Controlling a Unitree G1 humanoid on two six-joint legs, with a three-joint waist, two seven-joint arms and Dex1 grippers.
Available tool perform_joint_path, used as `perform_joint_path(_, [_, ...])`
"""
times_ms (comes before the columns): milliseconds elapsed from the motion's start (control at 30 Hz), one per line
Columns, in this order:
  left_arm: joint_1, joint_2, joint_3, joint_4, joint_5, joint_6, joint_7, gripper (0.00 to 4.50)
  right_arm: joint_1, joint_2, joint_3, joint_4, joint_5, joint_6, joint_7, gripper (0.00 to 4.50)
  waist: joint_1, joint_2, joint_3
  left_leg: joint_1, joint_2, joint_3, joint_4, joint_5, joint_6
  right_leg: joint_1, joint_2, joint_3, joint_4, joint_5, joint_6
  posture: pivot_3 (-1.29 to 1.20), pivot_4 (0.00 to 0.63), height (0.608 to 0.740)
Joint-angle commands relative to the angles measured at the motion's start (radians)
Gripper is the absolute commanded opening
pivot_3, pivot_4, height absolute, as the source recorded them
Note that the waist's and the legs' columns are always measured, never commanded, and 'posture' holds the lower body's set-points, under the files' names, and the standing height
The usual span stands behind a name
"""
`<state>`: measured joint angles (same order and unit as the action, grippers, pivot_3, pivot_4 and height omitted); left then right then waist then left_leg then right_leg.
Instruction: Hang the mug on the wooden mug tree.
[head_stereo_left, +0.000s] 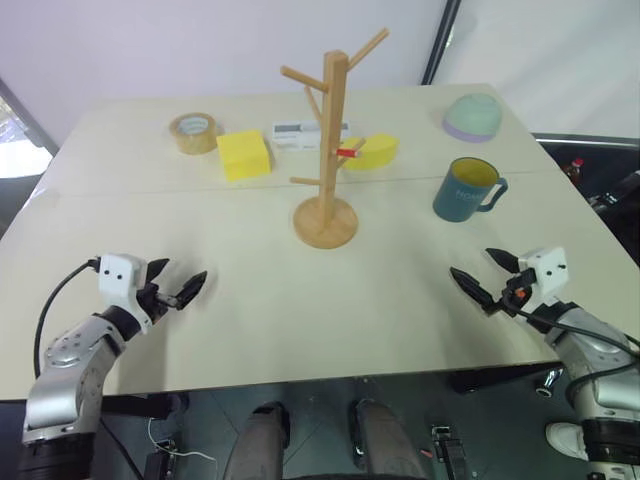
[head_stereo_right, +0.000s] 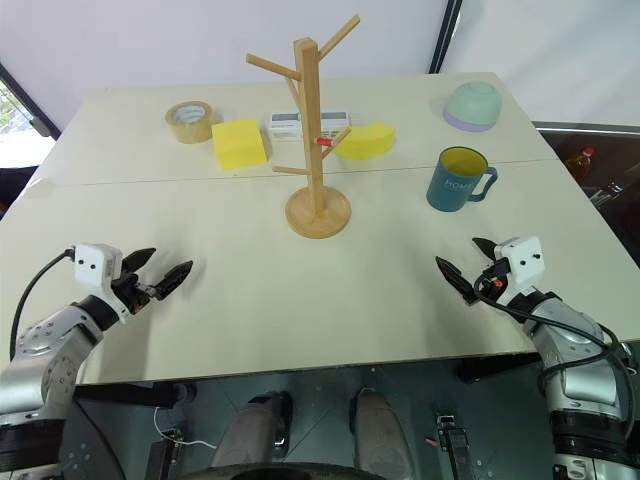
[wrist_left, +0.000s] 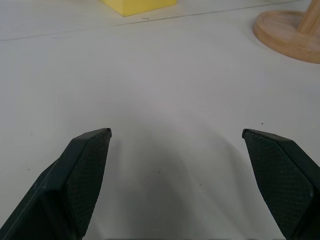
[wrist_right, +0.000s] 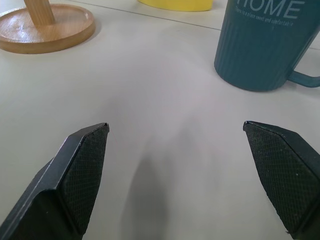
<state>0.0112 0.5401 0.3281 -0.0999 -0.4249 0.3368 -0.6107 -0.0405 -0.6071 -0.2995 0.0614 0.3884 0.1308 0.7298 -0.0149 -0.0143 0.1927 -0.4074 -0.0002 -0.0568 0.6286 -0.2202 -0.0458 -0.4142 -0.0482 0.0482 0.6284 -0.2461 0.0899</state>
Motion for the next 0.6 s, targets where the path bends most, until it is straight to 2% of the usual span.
perform_joint_path(33, [-0.010,0.013,0.004,-0.018,-0.005,-0.011,-0.013,4.50,0.000,-0.003,-0.034,-0.042,0.020,-0.006,-0.007,4.47,0.000,0.000,0.000,0.000,0.000,0.000,0.000,0.000,0.000,0.000,0.000,0.000,0.000,0.000,0.000,0.00,0.150,0.740])
perform_joint_path(267, [-0.006,0.006,-0.006,-0.050,-0.015,0.014,-0.016,4.50,-0.011,-0.003,-0.040,-0.018,0.004,0.013,-0.057,4.47,0.000,0.000,0.000,0.000,0.000,0.000,0.000,0.000,0.000,0.000,0.000,0.000,0.000,0.000,0.000,0.00,0.150,0.740])
perform_joint_path(400, [-0.004,0.004,-0.048,-0.115,-0.017,-0.003,-0.055,4.50,-0.060,0.007,-0.069,0.031,-0.011,0.004,-0.134,4.47,0.001,0.000,0.000,0.000,0.000,0.000,0.000,0.000,0.000,0.000,0.000,0.000,0.000,0.000,0.000,0.00,0.150,0.740])
perform_joint_path(533, [-0.011,0.005,-0.120,-0.226,-0.065,0.015,-0.124,4.50,-0.154,0.003,-0.062,0.128,-0.076,-0.019,-0.230,4.47,-0.001,0.000,0.000,0.000,0.000,0.001,0.002,0.000,0.000,0.001,0.000,0.001,0.000,0.000,0.000,0.00,0.150,0.740])
perform_joint_path(600, [-0.037,0.014,-0.210,-0.304,-0.086,0.045,-0.175,4.50,-0.246,0.006,-0.056,0.220,-0.116,-0.023,-0.310,4.47,-0.001,0.000,0.000,0.000,0.000,0.001,0.001,0.000,0.000,0.001,0.000,0.001,0.000,0.000,-0.001,0.00,0.150,0.740])
